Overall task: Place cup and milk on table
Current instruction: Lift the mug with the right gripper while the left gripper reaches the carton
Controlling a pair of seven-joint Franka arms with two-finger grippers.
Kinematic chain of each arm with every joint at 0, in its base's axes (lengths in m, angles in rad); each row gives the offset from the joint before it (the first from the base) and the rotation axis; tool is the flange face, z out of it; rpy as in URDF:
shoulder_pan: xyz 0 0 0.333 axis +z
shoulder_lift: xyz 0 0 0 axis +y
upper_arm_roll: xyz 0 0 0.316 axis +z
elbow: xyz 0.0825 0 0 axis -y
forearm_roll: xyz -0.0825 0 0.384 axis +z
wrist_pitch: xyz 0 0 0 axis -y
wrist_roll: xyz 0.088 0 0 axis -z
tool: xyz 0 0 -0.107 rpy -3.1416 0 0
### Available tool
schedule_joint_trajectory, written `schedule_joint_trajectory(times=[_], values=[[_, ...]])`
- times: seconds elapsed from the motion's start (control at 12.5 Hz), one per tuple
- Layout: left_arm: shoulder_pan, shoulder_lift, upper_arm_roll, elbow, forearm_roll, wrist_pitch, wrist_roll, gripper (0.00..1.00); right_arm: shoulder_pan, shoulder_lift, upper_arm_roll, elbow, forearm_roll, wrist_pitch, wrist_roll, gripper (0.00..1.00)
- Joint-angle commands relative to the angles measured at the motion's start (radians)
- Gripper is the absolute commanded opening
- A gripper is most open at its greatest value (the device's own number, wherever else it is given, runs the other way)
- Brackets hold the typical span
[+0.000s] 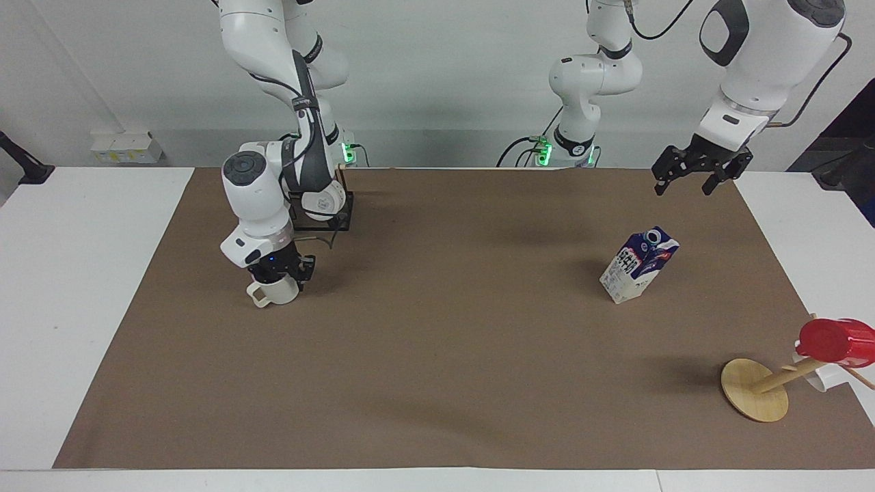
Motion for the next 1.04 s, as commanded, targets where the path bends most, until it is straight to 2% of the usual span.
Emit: schedule_joint_trajectory(times=[0.0, 0.16, 0.24, 0.48, 0.72, 0.96], values=[[-0.024, -0.024, 0.015, -0.081, -0.004, 0.091, -0.075, 1.00, -0.011, 0.008, 0.006, 0.008, 0.025, 0.012, 0.009, 0.00], [-0.025, -0.020, 0.013, -0.099, -0.005, 0.133, -0.151, 1.00, -0.011, 0.028, 0.004, 0.045, 0.117, 0.003, 0.036, 0.00], [-0.025, -0.017, 0.013, -0.103, -0.004, 0.139, -0.172, 1.00, -0.013, 0.041, 0.004, 0.066, 0.164, -0.001, 0.106, 0.00], [-0.045, -0.013, 0.013, -0.151, -0.005, 0.222, -0.224, 1.00, -0.014, 0.067, 0.004, 0.132, 0.169, 0.003, 0.286, 0.00], [-0.060, -0.004, 0.015, -0.204, -0.004, 0.290, -0.248, 1.00, 0.005, 0.064, -0.001, 0.193, 0.143, -0.009, 0.351, 0.00], [-0.054, 0.003, 0.015, -0.227, -0.004, 0.325, -0.248, 1.00, 0.009, 0.059, -0.002, 0.314, 0.093, -0.182, 0.398, 0.00]])
